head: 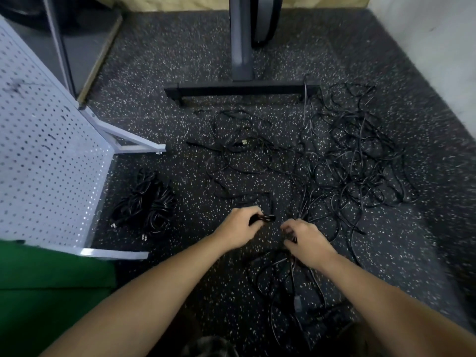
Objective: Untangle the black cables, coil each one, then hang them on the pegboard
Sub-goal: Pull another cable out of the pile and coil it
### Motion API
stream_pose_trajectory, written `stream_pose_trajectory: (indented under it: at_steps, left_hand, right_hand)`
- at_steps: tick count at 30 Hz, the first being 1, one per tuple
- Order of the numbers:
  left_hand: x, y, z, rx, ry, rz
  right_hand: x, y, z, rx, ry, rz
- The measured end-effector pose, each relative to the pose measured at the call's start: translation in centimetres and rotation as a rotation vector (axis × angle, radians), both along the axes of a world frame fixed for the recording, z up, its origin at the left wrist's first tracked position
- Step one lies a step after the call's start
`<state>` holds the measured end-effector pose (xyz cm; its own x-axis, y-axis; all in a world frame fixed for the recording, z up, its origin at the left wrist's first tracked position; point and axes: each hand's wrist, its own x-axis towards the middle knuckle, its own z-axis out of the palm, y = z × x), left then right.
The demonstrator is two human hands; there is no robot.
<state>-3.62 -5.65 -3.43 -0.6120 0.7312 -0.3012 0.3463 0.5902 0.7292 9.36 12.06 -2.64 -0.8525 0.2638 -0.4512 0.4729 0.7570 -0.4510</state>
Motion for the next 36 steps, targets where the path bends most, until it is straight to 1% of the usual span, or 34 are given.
stream_pose_trajectory:
  at_steps: [4,7,11,14,17,20,23,25,26,29,30,33,36]
  left_hand:
    - [-2.4,0.6,7.7,0.085,-0.002,0.016]
    - [-3.9,0.8,13.7,0.115,0.012,0.029]
    - [-4.8,0.6,21.2,0.161,0.106,0.022]
    - [-3.8,0.2,26.4,0.167,0.207,-0.007]
    - [-2.6,-0.2,29.7,0.202,0.315,-0.048]
    - [-0.9,-0.9,31.6,0.253,0.415,-0.071]
    - [-0.2,-1.4,31.8,0.292,0.514,-0.013]
    - [0.0,-1.6,31.8,0.347,0.508,0.011]
    - [-0.1,-1.7,31.8,0.391,0.49,0.015]
    - [-0.1,-1.7,32.1,0.534,0.405,0.058]
    - [-0.1,-1.5,32.2,0.571,0.36,0.081]
    - [-0.1,-0.7,32.0,0.618,0.21,0.153]
    - [-0.3,-0.2,31.9,0.64,0.171,0.22]
  right_hand:
    - [-2.6,1.2,6.7,-0.073,0.126,-0.048]
    - [-4.4,2.0,12.7,-0.122,0.243,-0.048]
    - [-5.8,2.4,20.9,-0.174,0.406,-0.045]
    - [-5.3,2.0,25.9,-0.125,0.532,0.018]
    - [-4.5,1.2,28.0,-0.066,0.669,0.076]
    - [-3.2,0.5,29.5,-0.161,0.728,0.048]
    - [-2.5,0.7,30.3,-0.236,0.782,0.013]
    - [-2.5,1.0,30.7,-0.293,0.79,0.004]
    - [-2.6,1.1,30.8,-0.364,0.787,-0.003]
    - [-3.0,1.4,31.5,-0.686,0.802,-0.078]
    - [-3.1,1.4,31.7,-0.754,0.794,-0.112]
    - [-3.8,1.4,31.6,-0.835,0.72,-0.23]
    - [-4.7,1.8,31.5,-0.876,0.646,-0.341]
